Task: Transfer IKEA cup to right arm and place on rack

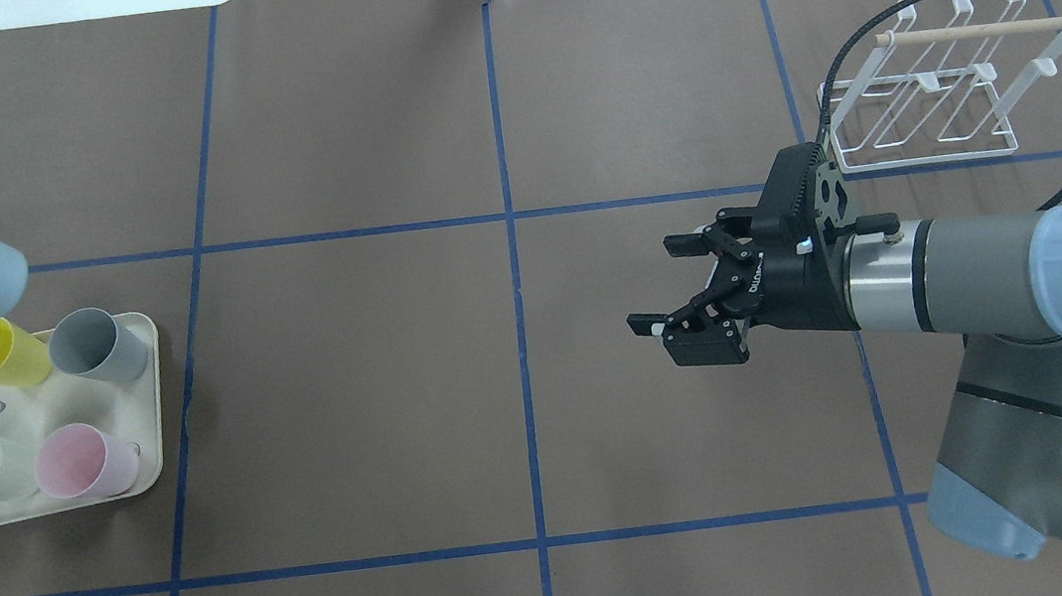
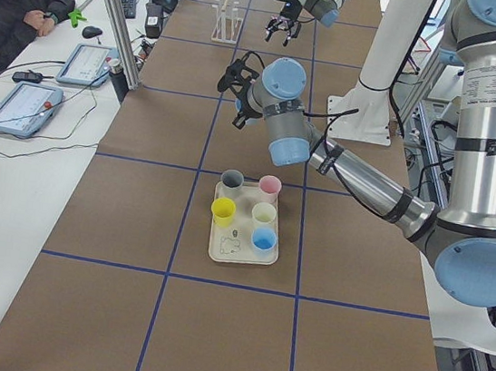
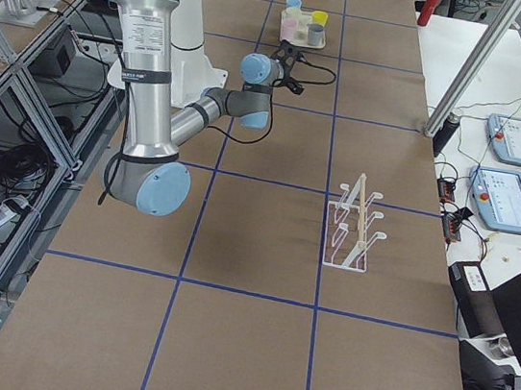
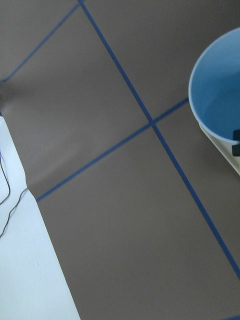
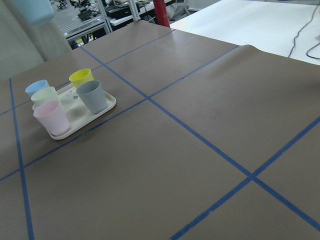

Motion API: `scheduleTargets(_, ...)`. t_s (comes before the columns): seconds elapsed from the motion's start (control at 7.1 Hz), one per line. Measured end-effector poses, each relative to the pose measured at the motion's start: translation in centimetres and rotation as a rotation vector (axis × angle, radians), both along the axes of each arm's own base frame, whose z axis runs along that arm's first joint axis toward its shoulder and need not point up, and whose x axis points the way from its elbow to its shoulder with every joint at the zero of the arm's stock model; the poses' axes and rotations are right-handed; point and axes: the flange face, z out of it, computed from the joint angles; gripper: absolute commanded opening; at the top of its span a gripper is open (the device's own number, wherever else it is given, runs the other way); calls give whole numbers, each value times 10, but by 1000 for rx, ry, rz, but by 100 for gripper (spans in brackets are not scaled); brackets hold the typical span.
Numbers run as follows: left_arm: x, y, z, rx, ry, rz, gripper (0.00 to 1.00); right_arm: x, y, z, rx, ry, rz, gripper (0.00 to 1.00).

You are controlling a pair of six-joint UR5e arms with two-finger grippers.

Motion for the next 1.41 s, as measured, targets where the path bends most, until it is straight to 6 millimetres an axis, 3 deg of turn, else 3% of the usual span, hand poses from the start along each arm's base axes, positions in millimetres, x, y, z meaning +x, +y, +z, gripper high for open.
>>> scheduleTargets(0.28, 64, 5, -60, -127, 163, 82, 0, -39, 15, -12, 116, -31, 16, 96)
scheduleTargets(0.42, 106, 12, -87, -174, 228, 104, 0, -62, 24, -12, 145, -86, 33, 96)
scheduleTargets(0.7, 200, 38, -132, -256, 356, 106, 0, -82, 34, -7, 170, -163, 51, 98)
scheduleTargets(0.84, 230, 51, -143, -281, 389, 101, 0, -84, 35, -7, 172, -175, 55, 98)
scheduleTargets(0.99, 248, 56, -147, -298, 401, 101, 0, -85, 36, -8, 174, -181, 60, 98)
scheduleTargets(1.41, 299, 51, -156, -330, 410, 87, 0, -89, 38, -22, 184, -209, 59, 98)
